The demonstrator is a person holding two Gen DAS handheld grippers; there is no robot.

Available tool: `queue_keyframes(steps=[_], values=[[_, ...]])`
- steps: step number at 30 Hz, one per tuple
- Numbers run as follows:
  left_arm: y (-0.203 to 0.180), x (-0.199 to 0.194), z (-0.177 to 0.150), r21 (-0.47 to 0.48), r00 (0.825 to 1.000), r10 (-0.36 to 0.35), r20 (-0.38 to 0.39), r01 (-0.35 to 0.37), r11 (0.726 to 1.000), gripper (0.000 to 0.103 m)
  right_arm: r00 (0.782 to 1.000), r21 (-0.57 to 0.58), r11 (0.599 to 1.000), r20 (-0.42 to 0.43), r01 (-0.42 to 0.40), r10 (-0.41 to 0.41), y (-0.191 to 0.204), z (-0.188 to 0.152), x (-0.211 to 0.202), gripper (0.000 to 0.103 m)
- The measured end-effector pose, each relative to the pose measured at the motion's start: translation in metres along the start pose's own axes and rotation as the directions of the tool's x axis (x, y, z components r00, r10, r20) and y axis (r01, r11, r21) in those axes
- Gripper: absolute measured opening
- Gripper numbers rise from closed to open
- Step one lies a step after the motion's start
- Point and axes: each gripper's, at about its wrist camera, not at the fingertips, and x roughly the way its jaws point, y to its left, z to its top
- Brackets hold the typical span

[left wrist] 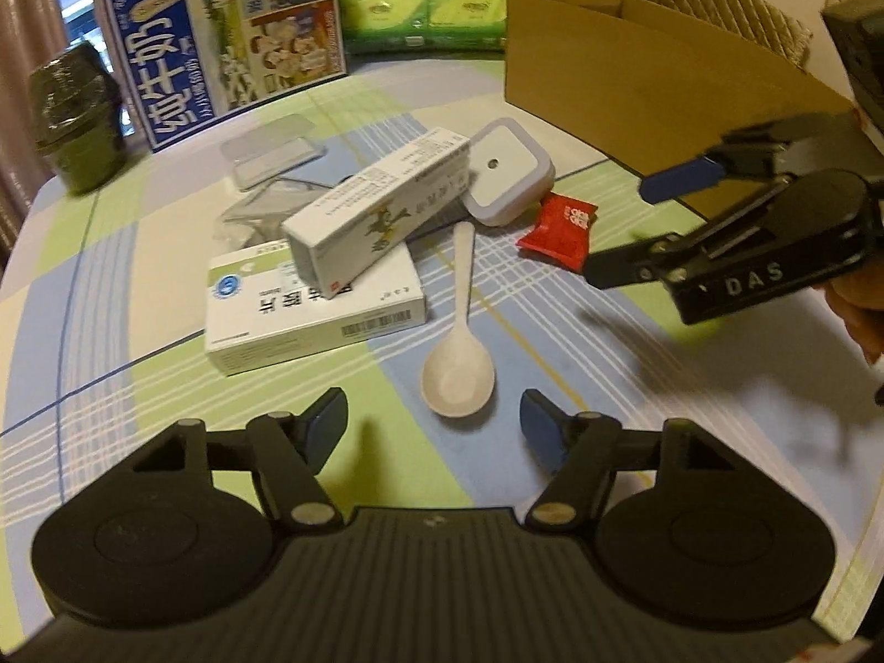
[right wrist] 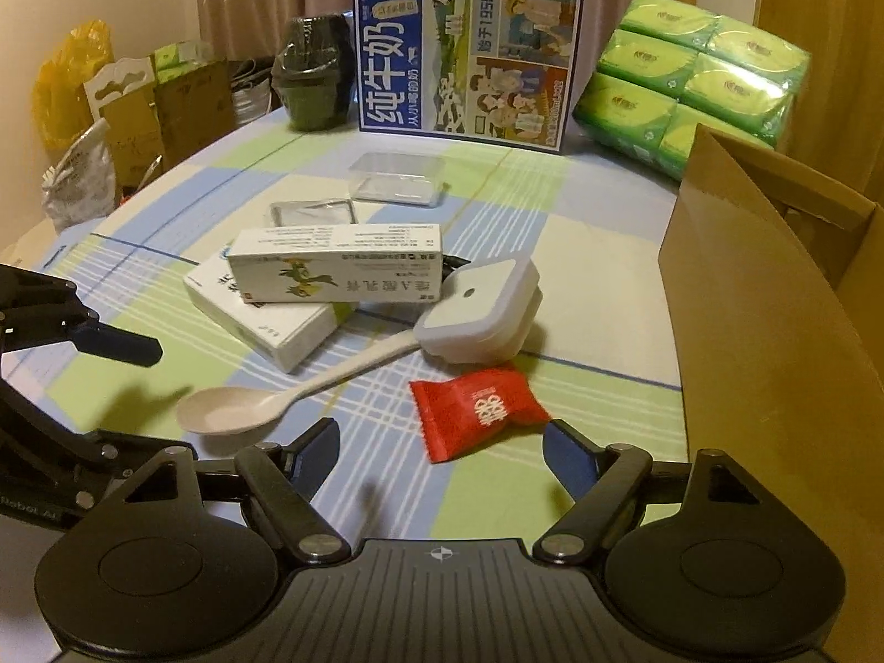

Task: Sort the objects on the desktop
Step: 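Grasp the white spoon with the left tool while the right tool grasps the red candy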

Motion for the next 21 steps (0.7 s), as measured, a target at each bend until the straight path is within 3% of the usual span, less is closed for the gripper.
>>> queue_keyframes(steps=[4, 15, 17, 21], values=[[-0.001, 0.009, 0.002, 0.023, 1.000, -0.006, 0.000, 0.006, 1.000, 0.052, 1.000, -0.001, 1.000, -0.009, 0.000, 0.000, -0.006, 0.000, 0.010, 0.079], [-0.002, 0.028, 0.007, 0.039, 0.999, -0.048, -0.007, 0.048, 0.998, 0.036, 1.000, -0.039, 0.999, -0.020, 0.008, -0.009, -0.012, -0.002, 0.031, 0.079], [-0.001, 0.030, 0.008, 0.035, 0.999, -0.050, -0.009, 0.051, 0.998, 0.029, 1.000, -0.049, 0.999, -0.016, 0.011, -0.012, -0.012, -0.001, 0.035, 0.079], [0.000, 0.031, 0.008, 0.022, 0.998, -0.057, -0.002, 0.057, 0.998, 0.028, 1.000, -0.058, 0.998, -0.016, 0.015, -0.016, -0.014, -0.001, 0.042, 0.079]])
